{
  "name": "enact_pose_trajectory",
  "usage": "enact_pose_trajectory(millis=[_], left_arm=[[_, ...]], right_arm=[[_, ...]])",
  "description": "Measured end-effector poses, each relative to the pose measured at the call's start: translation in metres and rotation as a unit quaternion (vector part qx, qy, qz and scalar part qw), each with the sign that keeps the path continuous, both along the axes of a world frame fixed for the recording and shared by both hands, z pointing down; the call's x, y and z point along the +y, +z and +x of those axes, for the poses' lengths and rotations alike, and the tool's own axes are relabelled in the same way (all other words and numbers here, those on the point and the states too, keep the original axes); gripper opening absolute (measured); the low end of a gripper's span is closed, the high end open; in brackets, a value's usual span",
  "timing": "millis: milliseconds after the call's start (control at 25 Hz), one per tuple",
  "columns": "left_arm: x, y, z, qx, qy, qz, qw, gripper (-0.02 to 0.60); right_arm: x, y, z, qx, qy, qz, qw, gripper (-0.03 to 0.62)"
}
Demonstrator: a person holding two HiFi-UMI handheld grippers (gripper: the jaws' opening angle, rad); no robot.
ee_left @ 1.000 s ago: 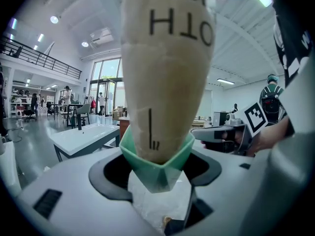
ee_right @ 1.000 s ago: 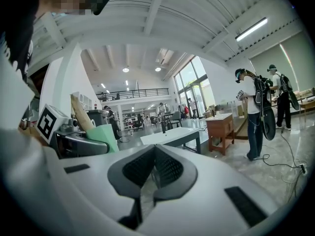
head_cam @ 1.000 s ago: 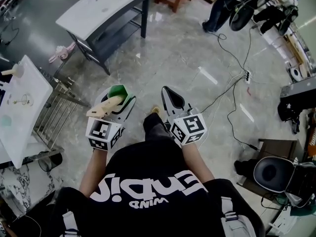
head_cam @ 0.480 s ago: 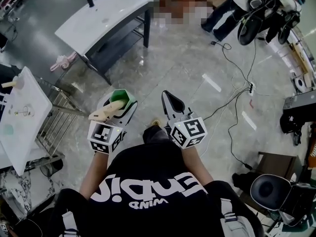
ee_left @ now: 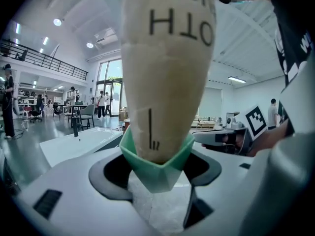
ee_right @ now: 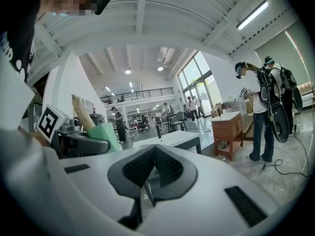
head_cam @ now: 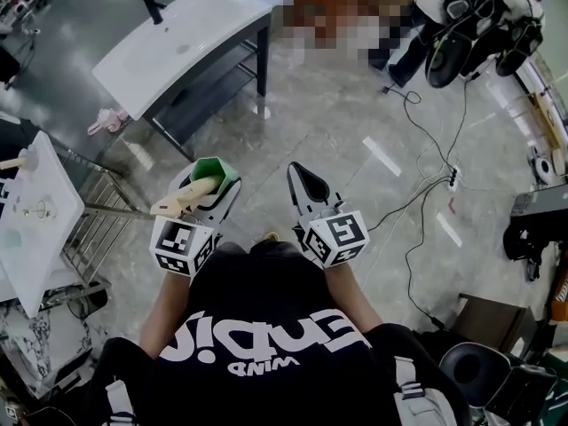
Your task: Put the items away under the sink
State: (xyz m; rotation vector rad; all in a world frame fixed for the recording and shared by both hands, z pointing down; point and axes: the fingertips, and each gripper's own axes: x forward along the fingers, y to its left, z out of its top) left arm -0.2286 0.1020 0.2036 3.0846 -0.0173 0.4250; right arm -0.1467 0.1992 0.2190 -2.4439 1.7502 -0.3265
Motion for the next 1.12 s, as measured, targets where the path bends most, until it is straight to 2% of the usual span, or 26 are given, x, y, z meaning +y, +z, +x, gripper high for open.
enact_pose_trajectory(millis=[280,480,760,1120], left_arm=[[-0.013,0.005,0.035,-0.007,0.000,0.004,1.0000,0.316],[-0.027,0.012,0.073,-0.011,0.015,0.007,0.9998,0.316],[-0.064,0.020,0.143,-0.020,0.026,0.013,0.9994,0.316],[-0.132,0.015,0.215,-0.027,0.012,0.025,0.9992,0.316]], right_arm=[[-0.019,0.004,0.030,-0.007,-0.008,0.001,1.000,0.018],[-0.039,0.014,0.055,-0.012,-0.011,-0.010,1.000,0.018],[-0.076,0.018,0.122,-0.017,-0.015,-0.020,1.000,0.018],[-0.150,0.010,0.199,-0.018,-0.045,-0.020,0.999,0.018]])
